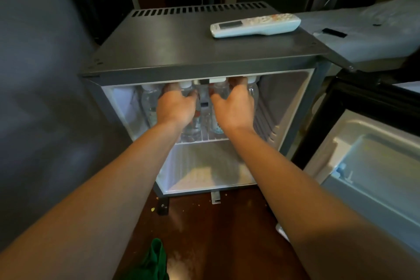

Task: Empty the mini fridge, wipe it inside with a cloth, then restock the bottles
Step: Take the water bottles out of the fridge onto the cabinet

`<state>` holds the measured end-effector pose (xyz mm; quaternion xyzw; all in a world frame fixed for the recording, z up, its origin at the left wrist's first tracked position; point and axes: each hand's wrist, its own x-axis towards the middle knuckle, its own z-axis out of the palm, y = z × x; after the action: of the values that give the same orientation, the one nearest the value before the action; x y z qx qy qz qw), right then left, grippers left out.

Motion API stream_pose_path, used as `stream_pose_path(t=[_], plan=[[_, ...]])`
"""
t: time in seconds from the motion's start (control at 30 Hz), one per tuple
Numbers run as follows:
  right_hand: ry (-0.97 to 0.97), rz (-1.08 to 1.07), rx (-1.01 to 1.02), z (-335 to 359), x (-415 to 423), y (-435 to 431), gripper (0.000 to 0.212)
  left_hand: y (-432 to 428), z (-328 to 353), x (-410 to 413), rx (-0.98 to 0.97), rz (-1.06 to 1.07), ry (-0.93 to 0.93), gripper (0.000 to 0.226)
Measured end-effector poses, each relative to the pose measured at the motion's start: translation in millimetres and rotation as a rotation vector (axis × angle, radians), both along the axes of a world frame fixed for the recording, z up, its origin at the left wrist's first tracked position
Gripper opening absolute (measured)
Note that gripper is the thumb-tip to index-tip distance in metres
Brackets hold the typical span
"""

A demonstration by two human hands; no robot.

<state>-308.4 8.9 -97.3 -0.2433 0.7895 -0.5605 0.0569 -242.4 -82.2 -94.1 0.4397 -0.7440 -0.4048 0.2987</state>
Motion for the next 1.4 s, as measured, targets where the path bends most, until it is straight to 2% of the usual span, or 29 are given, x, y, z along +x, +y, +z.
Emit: stream_pose_path(t=[0.13,0.27,0.5,0.67,0.8,0.9,1.1,1.4], plan=[[-0.014,-0.019,0.056,-0.5,-3.8,-13.1,0.053,2.4,-10.7,-1.7,-0.061,-0.04,-0.014,0.033],[0.113,-0.065,0.096,-0.5,-4.0,-10.3,0.04,3.7,-14.0,3.6,-0.163,-0.079,-0.085,0.053],[0.148,0.011,0.261,2.6,19.6,14.5,0.024,8.3,-5.2,38.9,-0.344,-0.19,-0.152,0.027],[0.211,0.043,0.377,7.6,61.5,29.3,0.026,3.0,1.8,83.0,-0.352,-0.302,-0.274,0.027],[0.177,0.117,0.454,-0.3,97.9,29.8,0.035,-4.4,-4.2,127.8,-0.306,-0.324,-0.363,0.029],[0.102,0.204,0.52,-23.8,128.1,23.6,0.031,-10.5,-25.3,165.7,-0.271,-0.34,-0.471,0.028],[0.045,0.308,0.607,-78.7,185.3,7.0,0.036,-21.0,-81.8,234.9,-0.18,-0.271,-0.551,0.026],[0.041,0.401,0.632,-119.3,206.7,-27.8,0.026,-47.5,-126.4,256.8,-0.125,-0.209,-0.696,0.03]])
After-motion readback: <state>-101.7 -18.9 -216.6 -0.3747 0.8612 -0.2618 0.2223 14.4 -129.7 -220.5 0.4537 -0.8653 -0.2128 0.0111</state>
